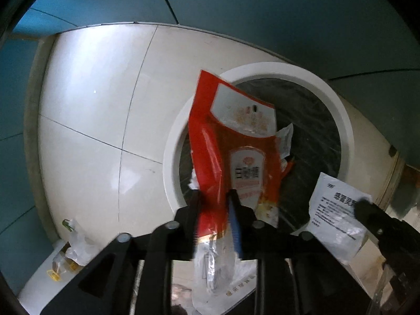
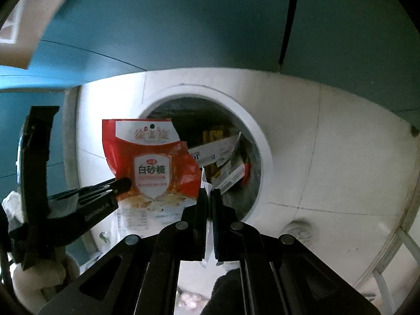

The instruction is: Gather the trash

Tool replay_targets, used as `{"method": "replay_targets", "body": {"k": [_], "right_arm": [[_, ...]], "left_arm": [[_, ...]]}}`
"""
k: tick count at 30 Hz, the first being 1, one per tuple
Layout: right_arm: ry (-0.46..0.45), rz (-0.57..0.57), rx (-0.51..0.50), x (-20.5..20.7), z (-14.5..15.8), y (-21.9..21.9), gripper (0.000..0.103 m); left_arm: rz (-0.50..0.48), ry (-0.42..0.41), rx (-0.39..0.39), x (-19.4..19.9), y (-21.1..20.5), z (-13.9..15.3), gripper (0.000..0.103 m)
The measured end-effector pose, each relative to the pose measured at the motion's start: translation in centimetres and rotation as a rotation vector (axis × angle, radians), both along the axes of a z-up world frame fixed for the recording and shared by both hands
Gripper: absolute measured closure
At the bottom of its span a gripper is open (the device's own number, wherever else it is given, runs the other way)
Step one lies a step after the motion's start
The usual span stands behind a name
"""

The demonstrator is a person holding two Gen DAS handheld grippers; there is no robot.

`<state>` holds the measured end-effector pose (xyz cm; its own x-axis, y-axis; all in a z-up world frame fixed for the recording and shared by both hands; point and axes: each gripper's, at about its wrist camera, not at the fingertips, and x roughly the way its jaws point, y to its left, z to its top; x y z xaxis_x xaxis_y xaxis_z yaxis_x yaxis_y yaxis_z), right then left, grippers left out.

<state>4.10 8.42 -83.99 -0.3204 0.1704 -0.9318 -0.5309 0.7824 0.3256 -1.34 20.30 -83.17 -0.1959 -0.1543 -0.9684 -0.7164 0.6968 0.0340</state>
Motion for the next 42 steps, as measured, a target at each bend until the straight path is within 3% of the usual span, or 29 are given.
{"method": "replay_targets", "body": {"k": [4, 6, 7, 8, 9, 11, 18, 21, 22, 28, 29, 30, 32, 37, 42], "right_arm": [[0.038, -0.004, -0.033, -0.1, -2.4, 0.2, 0.093], [0.044, 0.001, -0.042, 0.0, -2.8, 0.2, 0.086], [0.046, 0.006, -0.047, 0.0, -2.9, 0.1, 0.075], [0.047, 0.009, -0.053, 0.0, -2.9, -0.1, 0.066], [0.037, 0.015, -0.063, -0.1, -2.9, -0.2, 0.062], [0.012, 0.028, -0.074, 0.0, -2.5, -0.7, 0.051], [-0.048, 0.071, -0.086, 0.0, 0.0, -1.7, 0.032], [-0.094, 0.105, -0.084, -0.1, 1.1, -1.9, 0.007], [-0.111, 0.112, -0.085, -0.2, 1.5, -1.9, 0.004], [-0.09, 0.107, -0.057, -1.3, 1.3, -1.3, 0.005], [-0.09, 0.103, -0.06, -1.5, 0.9, -1.2, 0.012], [-0.093, 0.099, -0.059, -1.7, 0.7, -1.2, 0.03], [-0.103, 0.108, -0.069, -2.0, 0.2, -1.2, 0.045], [-0.155, 0.153, -0.057, -2.4, 1.4, -1.7, 0.044], [-0.194, 0.19, -0.024, -2.4, 7.5, -2.5, 0.021]], "left_arm": [[0.014, -0.02, 0.03, -0.7, 0.2, 0.7, 0.027], [0.01, -0.016, 0.066, -1.0, 0.1, 1.2, 0.024], [0.009, -0.009, 0.08, -1.3, 0.0, 1.3, 0.018], [0.014, -0.004, 0.083, -1.5, -0.1, 1.5, 0.004], [0.02, -0.004, 0.084, -1.5, -0.3, 1.7, 0.001], [0.037, -0.01, 0.098, -2.0, -0.5, 2.4, 0.001], [0.089, -0.013, 0.175, -4.6, -1.0, 5.2, 0.001], [0.078, 0.023, 0.247, -5.3, -1.1, 6.1, 0.001], [0.077, 0.025, 0.257, -5.6, -1.1, 6.1, 0.001], [0.028, 0.097, 0.267, -5.9, -1.7, 3.2, 0.001], [0.029, 0.087, 0.258, -5.9, -1.8, 2.8, 0.001], [0.032, 0.079, 0.256, -5.9, -1.9, 2.6, 0.001], [0.038, 0.061, 0.254, -6.0, -2.1, 3.1, 0.001], [0.051, -0.011, 0.257, -6.5, -3.1, 7.3, 0.001], [0.06, -0.086, 0.263, -7.3, -4.3, 15.1, 0.001]]}}
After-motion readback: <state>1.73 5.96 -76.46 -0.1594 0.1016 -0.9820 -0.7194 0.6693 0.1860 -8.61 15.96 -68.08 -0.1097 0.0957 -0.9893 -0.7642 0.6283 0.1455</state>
